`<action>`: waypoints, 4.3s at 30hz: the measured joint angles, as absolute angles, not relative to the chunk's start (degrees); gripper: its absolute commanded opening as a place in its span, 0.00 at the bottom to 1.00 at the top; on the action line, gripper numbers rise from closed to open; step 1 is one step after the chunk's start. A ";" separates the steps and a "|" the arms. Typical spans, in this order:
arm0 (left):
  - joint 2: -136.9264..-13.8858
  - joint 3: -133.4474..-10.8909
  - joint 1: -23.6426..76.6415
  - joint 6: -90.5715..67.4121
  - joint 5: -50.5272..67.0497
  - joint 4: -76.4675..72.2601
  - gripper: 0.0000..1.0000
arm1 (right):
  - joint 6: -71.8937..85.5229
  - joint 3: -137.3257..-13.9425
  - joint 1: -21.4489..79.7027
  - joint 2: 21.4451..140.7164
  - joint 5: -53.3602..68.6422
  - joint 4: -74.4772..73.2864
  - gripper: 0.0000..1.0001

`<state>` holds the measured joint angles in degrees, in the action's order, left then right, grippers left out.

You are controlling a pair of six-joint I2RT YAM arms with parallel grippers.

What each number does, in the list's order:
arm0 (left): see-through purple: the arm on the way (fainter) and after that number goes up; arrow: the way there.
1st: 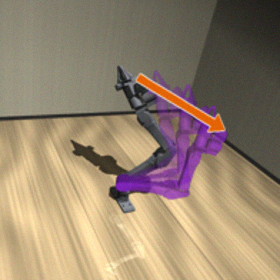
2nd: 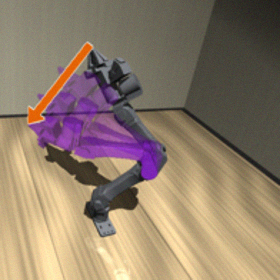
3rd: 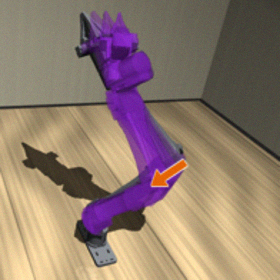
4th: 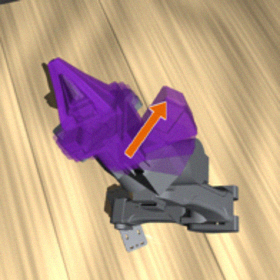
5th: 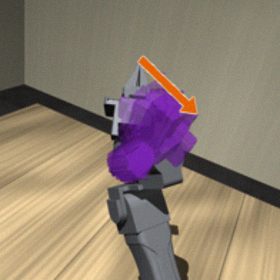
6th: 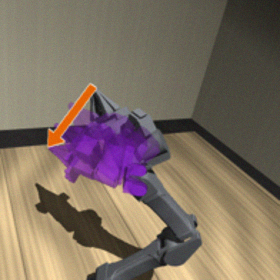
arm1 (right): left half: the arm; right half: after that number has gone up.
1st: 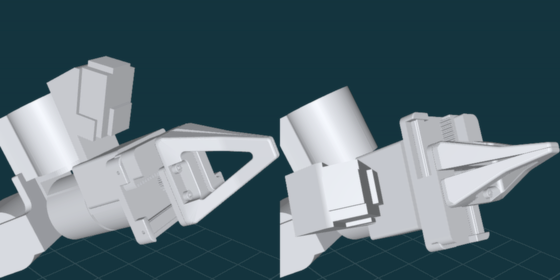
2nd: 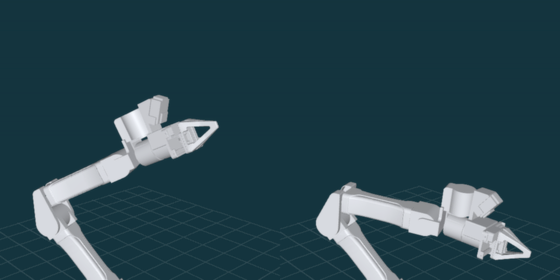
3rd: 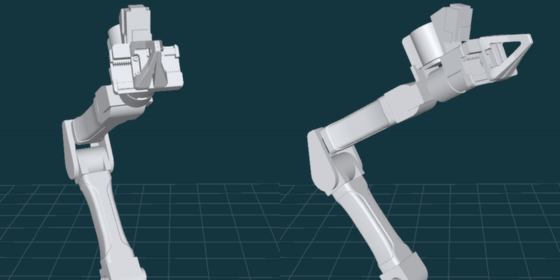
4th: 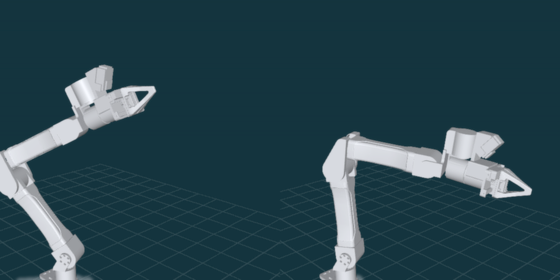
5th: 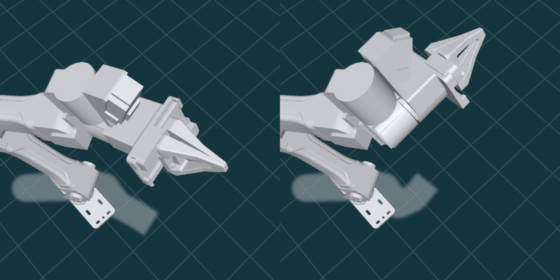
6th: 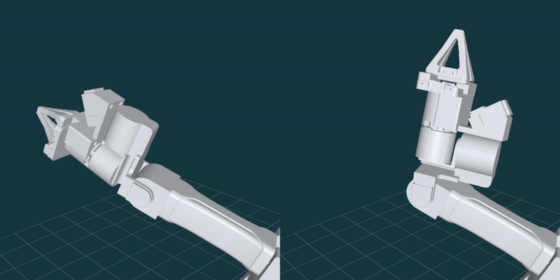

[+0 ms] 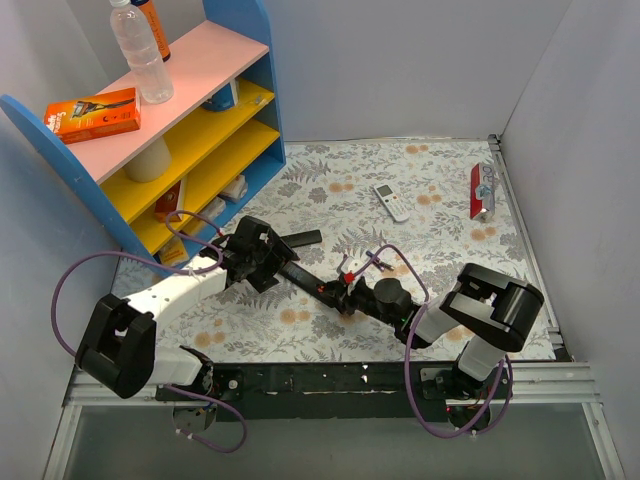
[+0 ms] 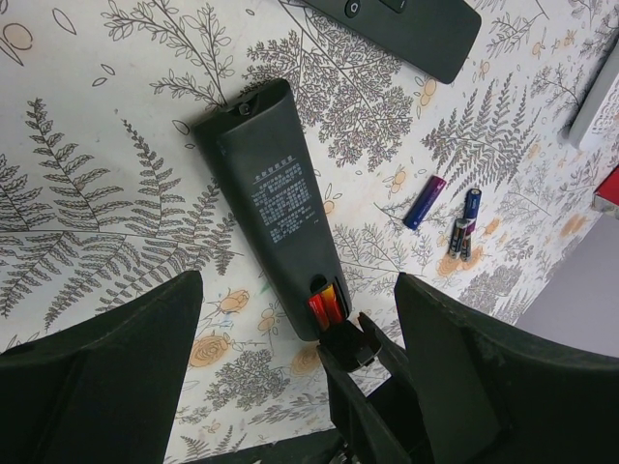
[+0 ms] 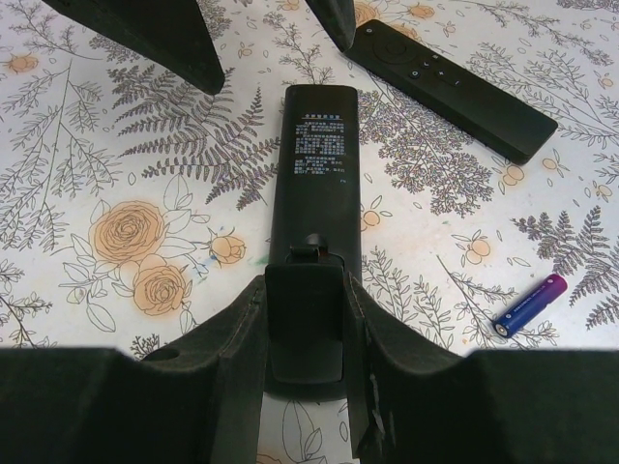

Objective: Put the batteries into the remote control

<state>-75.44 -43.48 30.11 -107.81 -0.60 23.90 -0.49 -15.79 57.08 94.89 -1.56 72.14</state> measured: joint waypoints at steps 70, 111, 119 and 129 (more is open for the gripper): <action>-72.75 -40.86 29.17 -104.33 -0.60 23.88 0.81 | 5.63 -46.87 52.14 91.13 8.60 8.38 0.42; -72.75 -40.86 28.60 -103.85 -0.19 23.46 0.81 | 3.18 -50.87 51.75 94.24 7.31 2.98 0.35; -72.75 -40.86 28.56 -103.85 -0.19 23.46 0.81 | 2.15 -51.00 51.75 94.24 8.82 2.96 0.34; -72.75 -40.86 28.56 -103.85 -0.16 23.46 0.81 | 1.76 -49.89 51.75 92.25 8.12 3.01 0.35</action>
<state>-72.75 -40.86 28.56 -103.85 -0.16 23.46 1.76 -49.89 51.75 92.25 8.12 3.01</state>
